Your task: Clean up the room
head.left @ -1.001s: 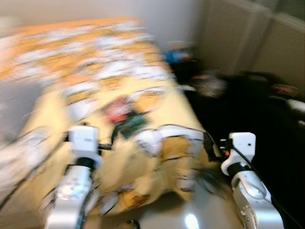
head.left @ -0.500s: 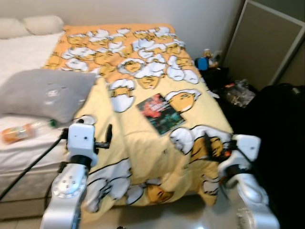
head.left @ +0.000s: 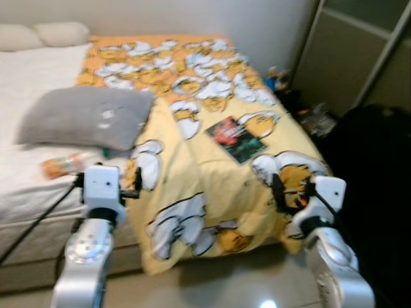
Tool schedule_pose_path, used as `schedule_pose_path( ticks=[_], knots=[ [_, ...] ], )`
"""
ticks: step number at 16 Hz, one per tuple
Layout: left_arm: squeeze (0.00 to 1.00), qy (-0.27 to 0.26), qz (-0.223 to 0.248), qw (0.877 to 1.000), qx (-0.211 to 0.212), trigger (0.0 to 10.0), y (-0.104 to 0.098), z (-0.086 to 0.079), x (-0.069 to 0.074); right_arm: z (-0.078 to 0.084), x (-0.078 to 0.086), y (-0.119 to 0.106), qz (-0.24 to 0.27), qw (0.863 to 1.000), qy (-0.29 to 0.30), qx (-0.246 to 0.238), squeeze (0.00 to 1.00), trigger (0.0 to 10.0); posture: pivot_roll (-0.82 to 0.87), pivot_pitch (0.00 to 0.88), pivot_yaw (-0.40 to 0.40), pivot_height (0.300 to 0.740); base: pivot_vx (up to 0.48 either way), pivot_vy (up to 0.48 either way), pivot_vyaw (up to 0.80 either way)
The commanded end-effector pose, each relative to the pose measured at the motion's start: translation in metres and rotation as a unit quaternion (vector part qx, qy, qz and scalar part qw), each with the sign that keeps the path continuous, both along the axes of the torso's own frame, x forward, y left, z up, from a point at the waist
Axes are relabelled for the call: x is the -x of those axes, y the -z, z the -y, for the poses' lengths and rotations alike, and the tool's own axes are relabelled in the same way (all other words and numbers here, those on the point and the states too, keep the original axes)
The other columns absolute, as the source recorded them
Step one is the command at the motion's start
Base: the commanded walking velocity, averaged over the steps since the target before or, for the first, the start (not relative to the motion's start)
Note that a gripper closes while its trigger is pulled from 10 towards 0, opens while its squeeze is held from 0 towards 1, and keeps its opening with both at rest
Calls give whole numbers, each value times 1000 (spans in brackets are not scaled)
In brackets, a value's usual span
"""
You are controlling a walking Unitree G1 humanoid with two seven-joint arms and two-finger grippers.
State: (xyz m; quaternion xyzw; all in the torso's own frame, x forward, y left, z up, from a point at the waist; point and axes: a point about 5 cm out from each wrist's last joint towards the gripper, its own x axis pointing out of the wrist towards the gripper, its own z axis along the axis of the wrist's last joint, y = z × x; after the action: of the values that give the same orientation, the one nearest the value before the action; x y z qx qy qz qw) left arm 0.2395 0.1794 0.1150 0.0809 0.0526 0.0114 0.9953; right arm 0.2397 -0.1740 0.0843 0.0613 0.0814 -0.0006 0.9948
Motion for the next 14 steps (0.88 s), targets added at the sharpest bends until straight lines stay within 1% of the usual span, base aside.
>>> schedule_pose_path(
  ticks=[1,2,3,4,5,7,10,12,14],
  knots=[
    [0,-3,-1,1000,-8,10000,-1,-2,-1,-3,0,-2,-1,1000,-7,-15,0,10000,-80,10,-2,740,0,311,0],
    [0,-3,-3,1000,-7,10000,-1,-3,0,-2,1,-2,-4,1000,0,-17,0,10000,-82,16,0,740,0,311,0],
    [0,-4,-4,1000,-8,10000,0,-4,1,1,0,-4,5,1000,18,-6,0,10000,-81,19,-4,740,0,311,0],
    [0,-5,-4,1000,-9,10000,0,-4,1,1,0,-4,6,1000,14,-10,0,10000,-79,20,-6,740,0,315,0],
    [0,-10,-3,1000,-11,10000,0,-6,2,0,0,-3,4,1000,6,-2,0,10000,-69,20,-12,740,0,315,0],
    [0,-11,-2,1000,-14,10000,-1,-6,2,-4,-1,-4,4,1000,-8,-12,0,10000,-64,21,-18,740,0,311,0],
    [0,-18,0,1000,-16,10000,-2,-8,4,-5,-7,-5,5,1000,-5,-1,0,10000,-52,15,-26,740,0,314,0],
    [0,-21,-1,1000,-17,10000,-1,-10,6,-6,-8,-4,5,1000,-12,11,0,10000,-52,7,-24,740,0,313,0],
    [0,-22,-2,1000,-17,10000,0,-11,7,-9,-9,-2,-8,1000,-9,7,0,10000,-56,5,-19,740,0,313,0]
  ],
)
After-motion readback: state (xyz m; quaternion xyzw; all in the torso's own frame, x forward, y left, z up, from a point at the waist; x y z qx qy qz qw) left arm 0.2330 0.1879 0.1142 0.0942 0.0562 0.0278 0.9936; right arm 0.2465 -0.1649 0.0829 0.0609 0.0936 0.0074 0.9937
